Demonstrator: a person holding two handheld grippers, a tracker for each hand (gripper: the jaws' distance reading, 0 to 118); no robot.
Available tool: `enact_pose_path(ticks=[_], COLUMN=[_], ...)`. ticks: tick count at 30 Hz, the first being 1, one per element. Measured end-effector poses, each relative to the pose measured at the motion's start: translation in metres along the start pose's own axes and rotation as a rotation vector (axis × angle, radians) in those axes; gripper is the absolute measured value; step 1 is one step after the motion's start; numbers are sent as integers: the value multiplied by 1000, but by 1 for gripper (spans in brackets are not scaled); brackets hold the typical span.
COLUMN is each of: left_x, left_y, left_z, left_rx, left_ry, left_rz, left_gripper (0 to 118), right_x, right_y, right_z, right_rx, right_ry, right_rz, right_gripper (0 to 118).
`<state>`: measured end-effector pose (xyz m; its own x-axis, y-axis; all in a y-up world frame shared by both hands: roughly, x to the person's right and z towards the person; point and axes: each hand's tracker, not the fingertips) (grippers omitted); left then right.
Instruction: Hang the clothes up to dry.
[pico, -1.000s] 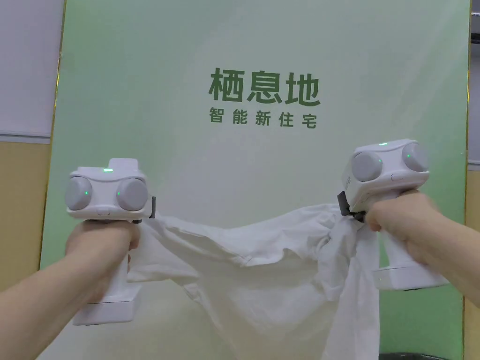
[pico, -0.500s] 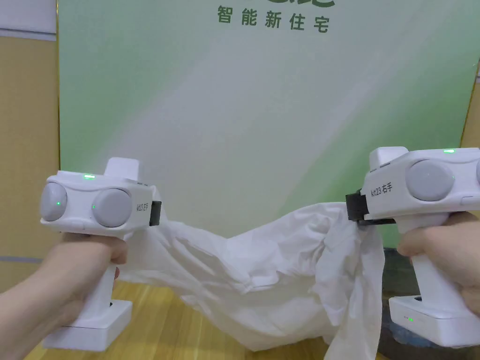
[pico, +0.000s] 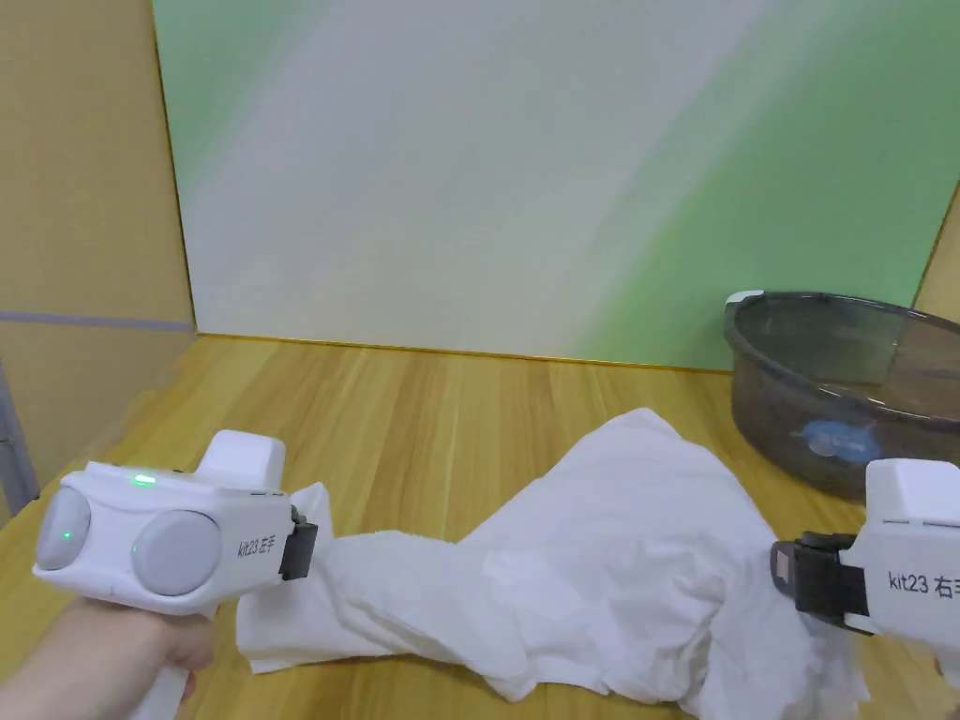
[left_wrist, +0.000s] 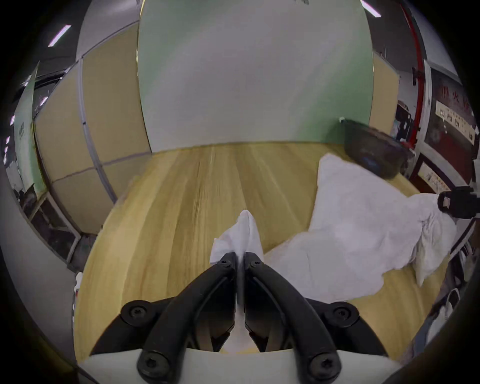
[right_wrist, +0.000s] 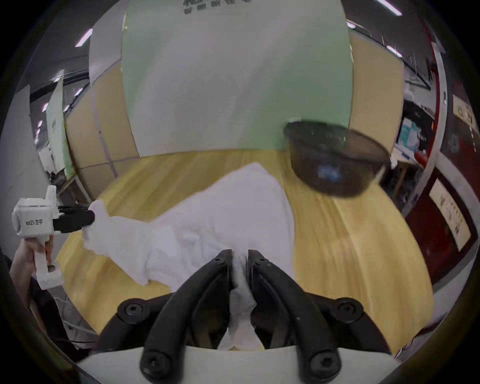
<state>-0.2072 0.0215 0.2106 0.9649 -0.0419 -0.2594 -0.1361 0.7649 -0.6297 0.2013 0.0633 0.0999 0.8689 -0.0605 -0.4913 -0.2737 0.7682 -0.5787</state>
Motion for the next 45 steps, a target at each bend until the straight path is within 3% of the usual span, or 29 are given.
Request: enact_pose_path(ticks=[3, 8, 14, 15, 16, 18, 19, 23, 26, 28, 29, 30, 31, 32, 35, 39, 40, 41, 42, 43, 44, 45], left_x=[2, 8, 17, 21, 25, 32, 36, 50, 56, 58, 61, 63, 61, 57, 43, 27, 23, 18, 14, 12, 9, 5], left_y=[-19, -31, -33, -33, -32, -30, -29, -30, -33, -34, -38, -43, -45, -48, -49, -43, -40, -34, -29, -26, -21, -16], left_z=[-4, -9, -11, -6, -1, 10, 18, 44, 52, 55, 55, 57, 55, 54, 56, 54, 52, 48, 43, 36, 27, 19], left_rx=[-37, -60, -45, -49, -57, -10, 15, 119, 112, 106, 103, 121, 135, 136, 91, 69, 61, 24, -26, -51, -51, -50], left_ry=[7, 59, 105, 123, 156, 225, 245, 285, 248, 234, 242, 252, 243, 205, 165, 238, 234, 233, 223, 217, 191, 196], left_rz=[-19, -38, -46, -34, -20, 17, 35, 130, 159, 157, 152, 140, 125, 130, 150, 171, 174, 164, 150, 153, 199, 207], left_gripper=[2, 2, 7, 18, 33, 72, 80, 82, 82, 82, 80, 59, 17, 0, 0, 0, 5, 21, 58, 84, 100, 99], right_x=[3, 7, -2, -5, -7, -16, -21, -55, -85, -103, -112, -121, -129, -134, -151, -167, -168, -170, -172, -174, -176, -178], right_y=[-27, -41, -41, -39, -38, -31, -28, -13, -8, -11, -14, -18, -21, -25, -42, -47, -47, -48, -49, -51, -52, -54], right_z=[-11, -23, -26, -24, -21, -8, 0, 21, 21, 15, 10, 4, -1, -11, -24, -26, -26, -27, -30, -32, -33, -35], right_rx=[-4, -28, -16, -20, -19, 27, 72, 160, 202, 226, 223, 199, 167, 128, 108, 87, 85, 75, 68, 64, 58, 50], right_ry=[-79, -58, -106, -121, -148, -254, -290, -336, -268, -203, -168, -106, -67, -44, -3, 42, 53, 64, 75, 81, 89, 94], right_rz=[-23, -84, -57, -46, -39, -37, -52, -43, 35, 43, 53, 79, 109, 101, 153, 140, 133, 132, 131, 127, 129, 127], right_gripper=[10, 10, 12, 21, 40, 88, 97, 100, 100, 100, 98, 82, 46, 0, 0, 0, 0, 0, 0, 0, 0, 0])
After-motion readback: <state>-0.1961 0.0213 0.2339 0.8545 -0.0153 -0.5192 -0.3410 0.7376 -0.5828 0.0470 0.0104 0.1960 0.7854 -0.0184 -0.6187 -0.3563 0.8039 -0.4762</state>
